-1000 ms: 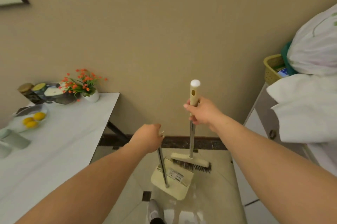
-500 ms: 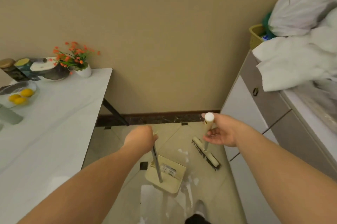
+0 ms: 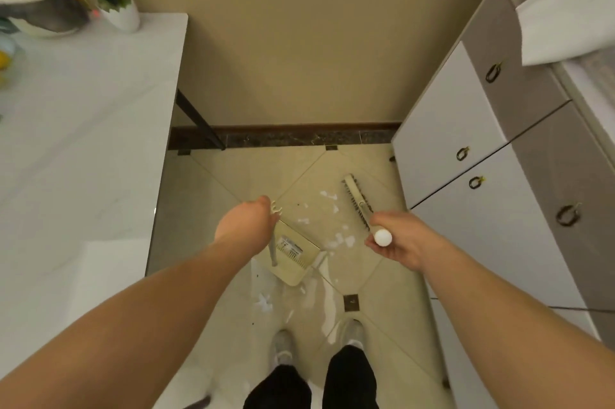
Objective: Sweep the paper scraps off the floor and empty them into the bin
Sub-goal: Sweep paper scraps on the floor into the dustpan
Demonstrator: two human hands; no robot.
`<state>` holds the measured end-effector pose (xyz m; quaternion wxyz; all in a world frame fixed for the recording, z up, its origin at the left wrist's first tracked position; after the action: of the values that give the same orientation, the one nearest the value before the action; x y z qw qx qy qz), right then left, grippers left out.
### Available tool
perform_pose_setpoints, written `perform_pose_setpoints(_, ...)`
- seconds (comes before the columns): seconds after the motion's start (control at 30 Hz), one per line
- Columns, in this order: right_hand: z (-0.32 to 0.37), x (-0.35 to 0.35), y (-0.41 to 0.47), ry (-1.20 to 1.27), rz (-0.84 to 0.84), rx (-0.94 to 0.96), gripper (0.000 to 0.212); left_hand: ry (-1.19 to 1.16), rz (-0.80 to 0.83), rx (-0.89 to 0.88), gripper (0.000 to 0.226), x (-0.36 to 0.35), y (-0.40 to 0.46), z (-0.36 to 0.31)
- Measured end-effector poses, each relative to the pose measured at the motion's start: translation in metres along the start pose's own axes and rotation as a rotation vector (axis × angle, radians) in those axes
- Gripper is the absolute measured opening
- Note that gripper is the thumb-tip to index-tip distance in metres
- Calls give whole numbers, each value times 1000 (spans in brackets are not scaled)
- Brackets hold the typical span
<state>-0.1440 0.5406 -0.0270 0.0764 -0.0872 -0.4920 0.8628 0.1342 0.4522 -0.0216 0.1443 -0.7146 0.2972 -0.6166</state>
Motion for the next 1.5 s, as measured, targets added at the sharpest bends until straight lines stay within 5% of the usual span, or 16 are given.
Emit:
perform_pose_setpoints(0.27, -31, -23, 71, -253, -10, -60, 17, 27, 124, -42, 37, -53, 22, 26)
perform_pose_setpoints(0.43, -64, -33, 101, -802, 45, -163, 13, 46, 123, 34, 35, -72, 26, 42)
perform_pose_setpoints(0.57, -90, -49, 74, -1044, 167, -217, 34, 27, 141, 68, 38, -69, 23, 47)
perform_pose_setpoints(0.77, -64, -29, 17, -720, 148, -304, 9, 6, 223, 103, 30, -62, 26, 42)
perform_pose_setpoints(1.13, -41, 26, 9, -497, -97, -283, 17, 165, 330, -56, 38, -59, 9, 21)
perform_pose_setpoints(1.23, -62, 20, 25, -476, -95, -273, 28, 193, 332, -89, 35, -69, 9, 13)
perform_pose_setpoints(1.5, -98, 8, -18, -292, -8, -460, 11, 169, 309, -84, 35, -70, 15, 1)
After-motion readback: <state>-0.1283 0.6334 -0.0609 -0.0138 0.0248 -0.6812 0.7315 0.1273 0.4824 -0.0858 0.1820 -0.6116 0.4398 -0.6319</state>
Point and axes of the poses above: each hand's wrist, its own y-axis towards the middle knuckle, its own x-axis out of the back of the hand, z = x × y, the point moved 5 cm from there along y, towards the middle knuckle, and after that the axes turned 12 degrees about z, right-handed, at the moved point
